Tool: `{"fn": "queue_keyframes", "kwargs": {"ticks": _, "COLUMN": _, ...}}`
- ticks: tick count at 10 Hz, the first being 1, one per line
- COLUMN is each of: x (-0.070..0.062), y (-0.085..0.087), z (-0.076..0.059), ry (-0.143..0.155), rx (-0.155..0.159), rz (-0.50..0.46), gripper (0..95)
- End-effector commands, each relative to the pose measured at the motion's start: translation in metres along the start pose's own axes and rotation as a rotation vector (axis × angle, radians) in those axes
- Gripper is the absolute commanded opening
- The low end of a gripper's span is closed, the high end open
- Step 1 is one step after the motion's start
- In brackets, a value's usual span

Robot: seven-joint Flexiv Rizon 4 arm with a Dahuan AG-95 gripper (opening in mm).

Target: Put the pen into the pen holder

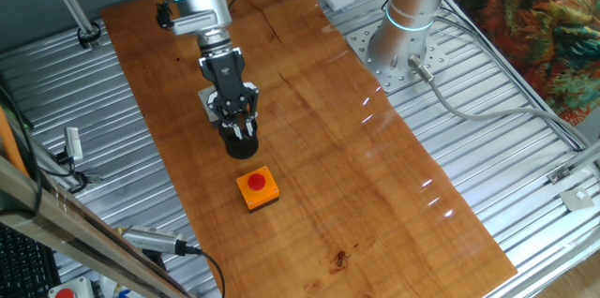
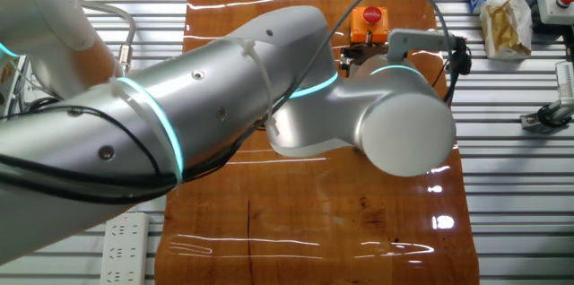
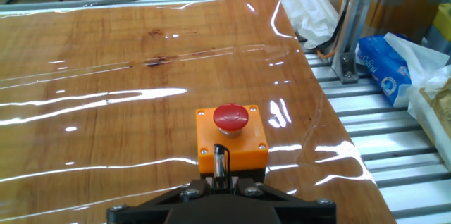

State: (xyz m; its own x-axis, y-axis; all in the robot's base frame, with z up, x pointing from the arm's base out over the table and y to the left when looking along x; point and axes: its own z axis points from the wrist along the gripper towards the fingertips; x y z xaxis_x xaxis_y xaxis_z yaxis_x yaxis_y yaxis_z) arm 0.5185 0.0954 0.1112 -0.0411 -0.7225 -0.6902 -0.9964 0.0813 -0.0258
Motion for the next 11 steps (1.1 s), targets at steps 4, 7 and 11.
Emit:
{"fn": "queue_keyframes", "kwargs": {"ticks": 4, "x": -0.0034, "y": 0.0001, "z": -0.0030, "ry": 0.117, "rx": 0.002, "rz": 0.036, "gripper": 76.0}}
{"fn": "queue_keyframes", "kwargs": {"ticks": 7, "x": -0.0077, "y": 0.0009, "z": -0.0071, "ry": 0.297, "rx": 0.031, "rz": 0.192, "gripper": 57.0}}
{"fn": "queue_keyframes", "kwargs": {"ticks": 11, "x": -0.0085, "y": 0.0010, "z": -0.0079, "ry": 0.536, "rx": 0.120, "rz": 0.399, "gripper": 57.0}}
